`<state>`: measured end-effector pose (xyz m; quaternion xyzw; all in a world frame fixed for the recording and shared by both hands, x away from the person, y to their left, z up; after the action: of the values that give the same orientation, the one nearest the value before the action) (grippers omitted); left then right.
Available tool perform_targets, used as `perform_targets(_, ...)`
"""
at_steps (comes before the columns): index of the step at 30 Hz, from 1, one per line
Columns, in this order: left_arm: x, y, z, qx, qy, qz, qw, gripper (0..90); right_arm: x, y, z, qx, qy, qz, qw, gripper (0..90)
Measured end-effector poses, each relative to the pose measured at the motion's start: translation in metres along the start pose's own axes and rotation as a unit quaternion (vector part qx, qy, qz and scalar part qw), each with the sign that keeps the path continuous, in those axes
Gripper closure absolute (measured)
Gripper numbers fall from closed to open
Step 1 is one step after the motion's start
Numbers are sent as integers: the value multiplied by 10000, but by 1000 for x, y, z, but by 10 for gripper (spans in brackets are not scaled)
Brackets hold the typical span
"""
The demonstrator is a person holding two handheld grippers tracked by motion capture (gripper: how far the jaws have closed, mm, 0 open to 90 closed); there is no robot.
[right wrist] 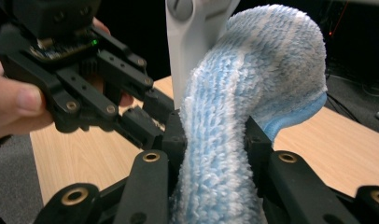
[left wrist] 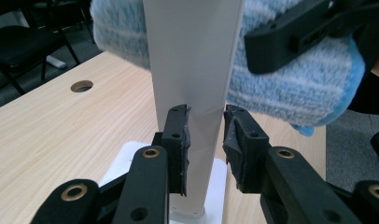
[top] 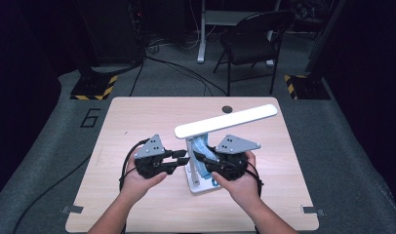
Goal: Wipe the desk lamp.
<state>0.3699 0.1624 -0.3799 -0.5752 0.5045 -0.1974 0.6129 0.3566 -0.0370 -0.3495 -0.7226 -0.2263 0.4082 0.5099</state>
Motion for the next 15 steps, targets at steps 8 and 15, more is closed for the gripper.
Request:
perform_targets(8,0,0,0,-8,20,-1,10000,702,-5,-10,-2,-12,8,-158,9999,692)
perform_targets(15,1,1,-1,1,65,2,10000,686,-11,-16,-5,64,26,-250,9997,693)
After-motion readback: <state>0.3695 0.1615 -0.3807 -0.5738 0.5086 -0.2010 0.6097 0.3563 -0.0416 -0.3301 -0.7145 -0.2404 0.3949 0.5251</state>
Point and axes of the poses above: each handheld gripper's, and its own axes: x roughly forward along the jaws, y roughly out of its underside, z roughly to its left, the point moved 3 cm from there along x, roughly forward along the jaws, and after that the axes turned 9 degrees about -x, right-handed, at the moved point
